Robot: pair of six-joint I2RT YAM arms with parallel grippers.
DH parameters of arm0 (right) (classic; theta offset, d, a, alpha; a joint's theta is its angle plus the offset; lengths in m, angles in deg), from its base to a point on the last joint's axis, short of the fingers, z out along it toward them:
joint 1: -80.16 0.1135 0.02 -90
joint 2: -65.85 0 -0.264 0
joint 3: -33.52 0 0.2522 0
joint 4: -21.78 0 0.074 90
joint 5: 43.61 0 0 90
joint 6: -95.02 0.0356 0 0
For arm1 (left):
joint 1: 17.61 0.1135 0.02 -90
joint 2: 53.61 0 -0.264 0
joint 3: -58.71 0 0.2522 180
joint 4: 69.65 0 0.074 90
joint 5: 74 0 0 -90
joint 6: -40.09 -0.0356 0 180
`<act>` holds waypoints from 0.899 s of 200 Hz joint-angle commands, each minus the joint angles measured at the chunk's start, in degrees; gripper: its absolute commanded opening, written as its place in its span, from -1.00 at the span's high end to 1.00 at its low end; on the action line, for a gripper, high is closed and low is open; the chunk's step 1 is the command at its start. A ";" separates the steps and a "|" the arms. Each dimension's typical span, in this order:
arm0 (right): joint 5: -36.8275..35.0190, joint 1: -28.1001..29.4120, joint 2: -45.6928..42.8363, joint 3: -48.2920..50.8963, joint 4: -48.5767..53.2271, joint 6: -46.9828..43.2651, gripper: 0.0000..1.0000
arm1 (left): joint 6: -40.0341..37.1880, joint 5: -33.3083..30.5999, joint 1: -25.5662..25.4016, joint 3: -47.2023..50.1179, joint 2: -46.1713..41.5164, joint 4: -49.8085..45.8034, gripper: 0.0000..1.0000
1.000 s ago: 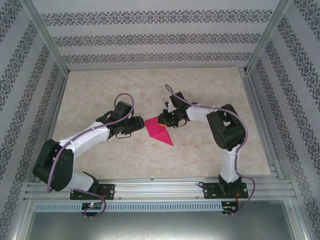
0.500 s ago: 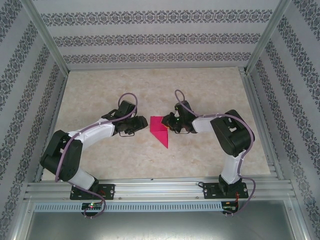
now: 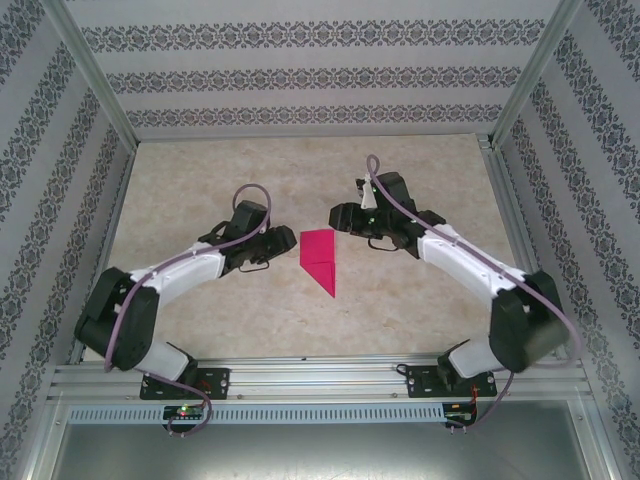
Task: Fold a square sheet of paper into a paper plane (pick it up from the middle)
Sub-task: Fold the wing for the fifth time at the center of the table.
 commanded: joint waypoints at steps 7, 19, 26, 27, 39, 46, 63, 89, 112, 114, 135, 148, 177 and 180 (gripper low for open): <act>-7.39 0.14 -5.86 3.72 4.43 -8.02 -0.36 | -0.79 -6.50 0.90 2.35 -6.37 4.30 -0.32; -7.94 -0.73 -7.99 5.63 2.86 -7.39 -0.76 | -1.52 -7.70 0.84 2.86 -8.12 4.22 -0.40; -9.01 -1.21 -9.19 7.16 1.11 -6.01 -0.95 | -1.52 -8.50 0.87 3.50 -9.27 4.49 -0.46; -9.31 -1.31 -9.29 7.35 0.95 -5.63 -0.95 | -1.42 -8.93 0.87 3.61 -9.49 4.45 -0.47; -13.32 -2.40 -10.16 9.00 1.39 -0.58 -0.95 | -0.83 -11.05 0.87 5.62 -12.30 6.09 -0.59; -17.07 -2.89 -10.06 9.87 2.18 3.72 -0.95 | -0.72 -12.61 0.90 7.15 -14.09 7.30 -0.67; -4.64 -6.92 -7.91 12.15 -3.17 3.87 -0.92 | -0.40 -16.42 0.87 9.56 -17.30 8.34 -0.87; 4.68 -6.91 -2.97 11.13 -4.16 4.41 -0.62 | 0.54 -20.56 0.83 11.40 -19.05 8.57 -1.00; 7.19 -2.95 -2.24 12.60 -8.10 5.05 -0.39 | 1.66 -21.47 1.15 12.80 -19.22 9.11 -1.00; 7.04 -2.51 -2.25 12.56 -8.13 5.02 -0.37 | 1.66 -21.31 1.12 12.84 -19.20 9.18 -1.00; 6.25 1.83 -0.81 11.71 -5.93 4.03 -0.17 | 2.58 -18.68 1.73 13.30 -18.59 8.98 -1.00; 6.67 3.62 0.63 11.68 -6.45 3.95 -0.10 | 2.47 -16.03 2.03 13.14 -17.58 9.08 -1.00; 8.66 6.46 6.44 10.02 -9.11 6.23 0.18 | 2.04 -10.09 2.25 10.23 -12.78 7.04 -1.00; 8.63 6.62 7.05 9.86 -9.31 6.30 0.19 | 2.01 -9.67 2.29 9.81 -12.16 6.88 -1.00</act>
